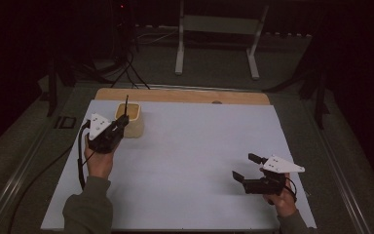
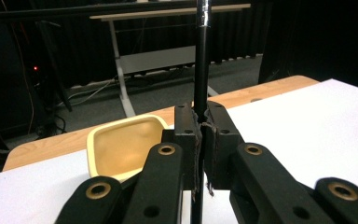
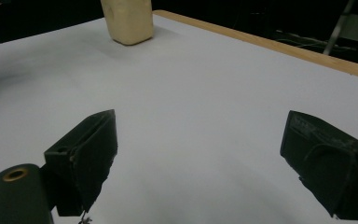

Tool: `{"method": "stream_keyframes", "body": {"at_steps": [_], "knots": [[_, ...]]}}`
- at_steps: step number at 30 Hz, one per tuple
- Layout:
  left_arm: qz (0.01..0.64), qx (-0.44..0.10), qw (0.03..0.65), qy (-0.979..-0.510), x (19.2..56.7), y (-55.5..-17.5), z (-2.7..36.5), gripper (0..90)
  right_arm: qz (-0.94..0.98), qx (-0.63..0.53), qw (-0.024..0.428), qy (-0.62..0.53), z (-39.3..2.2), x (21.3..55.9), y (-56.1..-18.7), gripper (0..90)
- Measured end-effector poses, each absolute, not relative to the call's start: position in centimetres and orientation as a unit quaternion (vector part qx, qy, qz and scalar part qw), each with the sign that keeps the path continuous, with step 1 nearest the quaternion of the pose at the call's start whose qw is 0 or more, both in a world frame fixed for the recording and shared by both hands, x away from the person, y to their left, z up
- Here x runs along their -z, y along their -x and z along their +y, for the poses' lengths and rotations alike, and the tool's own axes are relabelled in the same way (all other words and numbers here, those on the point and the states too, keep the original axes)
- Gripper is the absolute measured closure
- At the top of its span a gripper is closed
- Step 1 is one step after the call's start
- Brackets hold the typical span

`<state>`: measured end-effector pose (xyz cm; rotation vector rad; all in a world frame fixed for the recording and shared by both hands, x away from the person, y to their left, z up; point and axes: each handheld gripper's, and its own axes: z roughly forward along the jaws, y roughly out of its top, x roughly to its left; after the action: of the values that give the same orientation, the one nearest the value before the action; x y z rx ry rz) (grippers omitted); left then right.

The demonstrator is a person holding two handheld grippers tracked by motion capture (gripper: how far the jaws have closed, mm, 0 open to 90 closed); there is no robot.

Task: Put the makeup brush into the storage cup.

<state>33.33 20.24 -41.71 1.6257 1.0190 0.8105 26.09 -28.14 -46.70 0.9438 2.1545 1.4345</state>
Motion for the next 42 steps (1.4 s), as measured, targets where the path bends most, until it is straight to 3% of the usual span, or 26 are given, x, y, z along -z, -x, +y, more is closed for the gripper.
{"method": "stream_keyframes", "body": {"at_steps": [42], "knots": [[0.437,-0.339,0.51,-0.659,40.6,-36.8,20.7,86.0,0.764,-0.513,0.196,-0.338,-29.2,46.7,-25.6,10.8]]}}
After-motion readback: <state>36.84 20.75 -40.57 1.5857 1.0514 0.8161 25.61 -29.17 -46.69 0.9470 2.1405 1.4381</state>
